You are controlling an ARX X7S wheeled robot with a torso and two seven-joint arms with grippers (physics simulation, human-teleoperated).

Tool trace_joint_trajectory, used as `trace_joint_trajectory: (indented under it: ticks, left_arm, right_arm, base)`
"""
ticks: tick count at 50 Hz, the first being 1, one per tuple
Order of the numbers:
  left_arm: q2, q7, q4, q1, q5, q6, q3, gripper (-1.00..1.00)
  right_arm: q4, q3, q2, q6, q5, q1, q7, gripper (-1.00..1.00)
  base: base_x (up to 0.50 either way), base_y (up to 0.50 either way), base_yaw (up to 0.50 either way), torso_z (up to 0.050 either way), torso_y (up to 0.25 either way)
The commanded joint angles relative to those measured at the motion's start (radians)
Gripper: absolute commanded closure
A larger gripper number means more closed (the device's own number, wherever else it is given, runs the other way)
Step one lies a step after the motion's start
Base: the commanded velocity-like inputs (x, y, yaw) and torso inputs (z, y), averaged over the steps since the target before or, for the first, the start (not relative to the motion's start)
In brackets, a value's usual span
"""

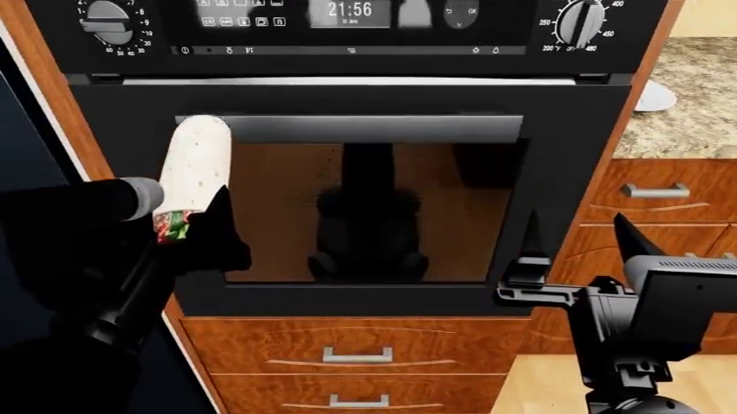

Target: Pick the burrito from the counter and place it in the microwave.

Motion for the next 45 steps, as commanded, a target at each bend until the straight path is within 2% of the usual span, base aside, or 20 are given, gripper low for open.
trace_joint_trajectory:
  ticks: [1, 10, 16, 21, 32, 35, 45]
  left_arm:
    - [-0.022, -0.103, 0.028, -0.163, -0.139, -0.046, 0.022, 1.00]
    - [-0.035, -0.210, -0.005, -0.421, -0.240, -0.090, 0.082, 1.00]
    - [-0.021, -0.211, -0.025, -0.519, -0.213, -0.089, 0.114, 1.00]
    - [-0.024, -0.288, -0.065, -0.650, -0.284, -0.099, 0.125, 1.00]
    - [-0.002, -0.343, -0.137, -0.905, -0.306, -0.119, 0.191, 1.00]
    - [0.008, -0.349, -0.163, -0.970, -0.300, -0.126, 0.212, 1.00]
    - [0.035, -0.259, -0.334, -1.165, -0.157, -0.144, 0.318, 1.00]
  right_arm:
    - [0.002, 0.019, -0.001, 0.000, 0.022, -0.004, 0.004, -1.00]
    - [-0.013, 0.032, 0.002, 0.004, 0.037, -0.008, 0.012, -1.00]
    - [-0.029, 0.054, 0.005, 0.007, 0.055, -0.013, 0.023, -1.00]
    - [-0.055, 0.071, 0.014, 0.019, 0.072, -0.014, 0.033, -1.00]
    - [-0.078, 0.092, 0.015, 0.005, 0.085, -0.041, 0.040, -1.00]
    - [-0.082, 0.095, 0.014, -0.004, 0.086, -0.051, 0.039, -1.00]
    - [-0.104, 0.124, 0.010, -0.034, 0.105, -0.088, 0.037, -1.00]
  base:
    - [0.00, 0.00, 0.00, 0.000, 0.000]
    - [0.00, 0.00, 0.00, 0.000, 0.000]
    - [0.00, 0.00, 0.00, 0.000, 0.000]
    - [0.00, 0.00, 0.00, 0.000, 0.000]
    - [0.00, 0.00, 0.00, 0.000, 0.000]
    - [0.00, 0.00, 0.00, 0.000, 0.000]
    - [0.00, 0.00, 0.00, 0.000, 0.001]
